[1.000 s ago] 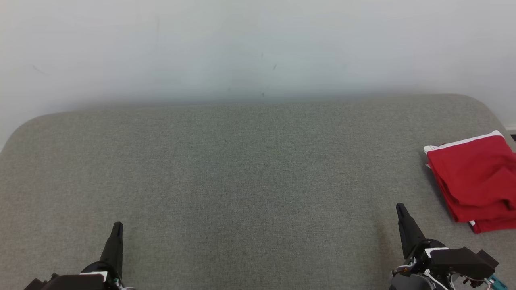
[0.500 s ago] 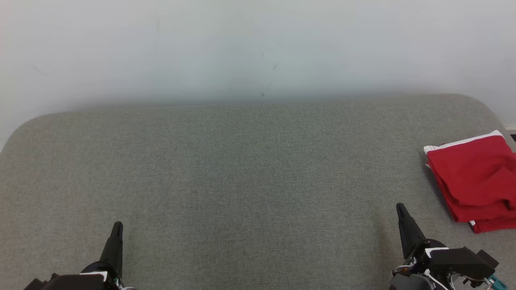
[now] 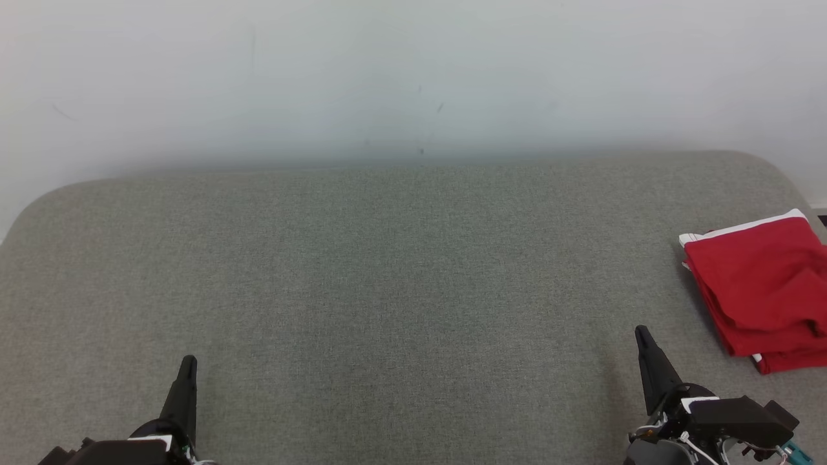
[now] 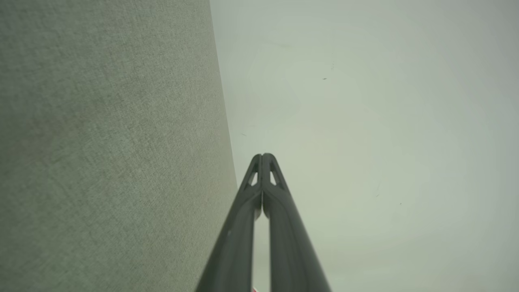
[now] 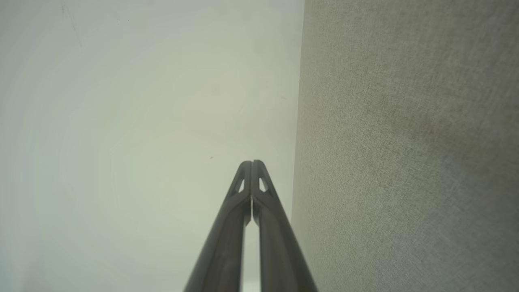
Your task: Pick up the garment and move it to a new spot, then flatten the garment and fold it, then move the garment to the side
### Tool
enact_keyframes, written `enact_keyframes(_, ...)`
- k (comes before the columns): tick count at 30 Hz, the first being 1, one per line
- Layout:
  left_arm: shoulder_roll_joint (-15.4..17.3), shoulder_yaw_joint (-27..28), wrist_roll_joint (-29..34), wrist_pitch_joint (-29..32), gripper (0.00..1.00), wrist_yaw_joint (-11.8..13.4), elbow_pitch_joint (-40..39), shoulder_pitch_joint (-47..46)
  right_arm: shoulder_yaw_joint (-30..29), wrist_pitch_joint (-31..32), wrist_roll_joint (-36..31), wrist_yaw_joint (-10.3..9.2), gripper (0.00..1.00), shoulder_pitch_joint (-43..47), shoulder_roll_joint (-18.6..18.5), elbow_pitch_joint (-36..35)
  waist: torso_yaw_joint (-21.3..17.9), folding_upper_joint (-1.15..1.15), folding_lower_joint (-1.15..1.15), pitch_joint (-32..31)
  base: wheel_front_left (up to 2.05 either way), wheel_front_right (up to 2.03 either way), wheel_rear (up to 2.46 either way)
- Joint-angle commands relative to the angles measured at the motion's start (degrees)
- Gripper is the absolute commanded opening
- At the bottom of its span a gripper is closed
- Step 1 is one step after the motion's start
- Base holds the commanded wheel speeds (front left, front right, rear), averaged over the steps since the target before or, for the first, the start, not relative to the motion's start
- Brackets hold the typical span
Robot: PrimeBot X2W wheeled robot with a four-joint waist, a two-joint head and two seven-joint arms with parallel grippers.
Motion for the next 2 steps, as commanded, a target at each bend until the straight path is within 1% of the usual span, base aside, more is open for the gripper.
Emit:
enact_keyframes(1,0.1,0.2,-0.3,0.1,0.00,-0.1,-0.2,-0.5,0.0,0.1,0.1,-0.12,0.00,-0.3,0.2,-0.1,0.0,0.00,0.00,0.0,0.00,0.00,0.00)
enact_keyframes(2,0.1,0.1,-0.3,0.1,0.00,-0.1,-0.2,-0.5,0.0,0.1,0.1,-0.12,0.00,-0.3,0.2,-0.1,0.0,0.00,0.00,0.0,0.00,0.00,0.00)
